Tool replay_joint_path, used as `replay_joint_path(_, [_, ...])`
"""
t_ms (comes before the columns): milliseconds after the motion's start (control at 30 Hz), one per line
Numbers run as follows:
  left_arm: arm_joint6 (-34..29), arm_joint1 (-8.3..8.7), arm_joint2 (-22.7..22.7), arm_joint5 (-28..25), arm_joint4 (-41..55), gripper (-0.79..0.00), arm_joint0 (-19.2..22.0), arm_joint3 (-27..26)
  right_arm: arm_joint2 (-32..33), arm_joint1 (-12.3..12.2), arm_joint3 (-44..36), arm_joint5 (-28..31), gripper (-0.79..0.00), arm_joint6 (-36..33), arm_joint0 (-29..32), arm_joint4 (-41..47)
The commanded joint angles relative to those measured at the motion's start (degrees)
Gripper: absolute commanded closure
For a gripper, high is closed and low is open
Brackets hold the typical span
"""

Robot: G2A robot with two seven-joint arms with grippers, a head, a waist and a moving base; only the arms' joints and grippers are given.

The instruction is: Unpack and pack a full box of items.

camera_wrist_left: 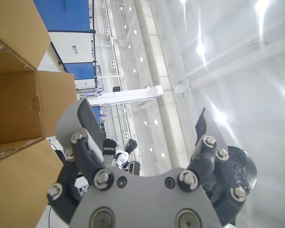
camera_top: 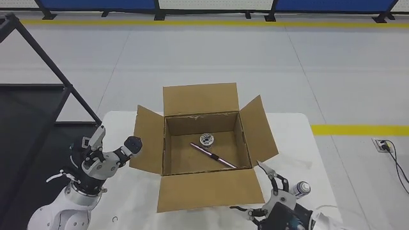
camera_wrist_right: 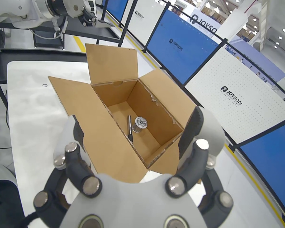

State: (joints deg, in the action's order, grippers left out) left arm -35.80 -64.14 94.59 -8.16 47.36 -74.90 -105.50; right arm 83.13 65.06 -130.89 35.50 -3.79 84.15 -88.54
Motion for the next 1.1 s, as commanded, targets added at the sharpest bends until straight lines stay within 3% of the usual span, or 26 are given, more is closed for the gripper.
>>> replay_joint_path(0, [-0.01, 0.0, 0.01, 0.01, 0.01, -0.785, 0.0, 0.01, -0.01, 0.0, 0.0, 0.0, -0.785, 0.14, -0.02, 0.0])
replay_joint_path(367, [0.97, -0.05, -0.11, 0.88, 0.69, -0.785, 0.06, -0.32, -0.01, 0.0, 0.0, 0.0, -0.785, 0.14, -0.02, 0.0])
replay_joint_path(467, [1.58, -0.07, 0.39, 1.78, 1.45, -0.785, 0.1, -1.13, -2.98, 0.23, 0.26, -0.83, -0.785, -2.46, -1.62, 1.11])
replay_joint_path(667, [2.33, -0.22, 2.67, -0.09, 3.49, -0.785, -2.69, -2.19, -16.04, 2.22, 4.47, -6.6, -0.785, -18.78, -16.4, 7.31])
replay_joint_path(800, [2.7, -0.4, 4.67, -2.36, 4.9, -0.785, -6.32, -3.22, -24.49, 4.86, 12.22, -17.48, -0.785, -30.21, -29.25, 12.99])
replay_joint_path(1067, [1.07, -0.91, 7.28, -6.39, 8.93, -0.785, -12.57, -4.89, -35.89, 11.04, 36.03, -36.27, -0.785, -39.38, -50.75, 20.52])
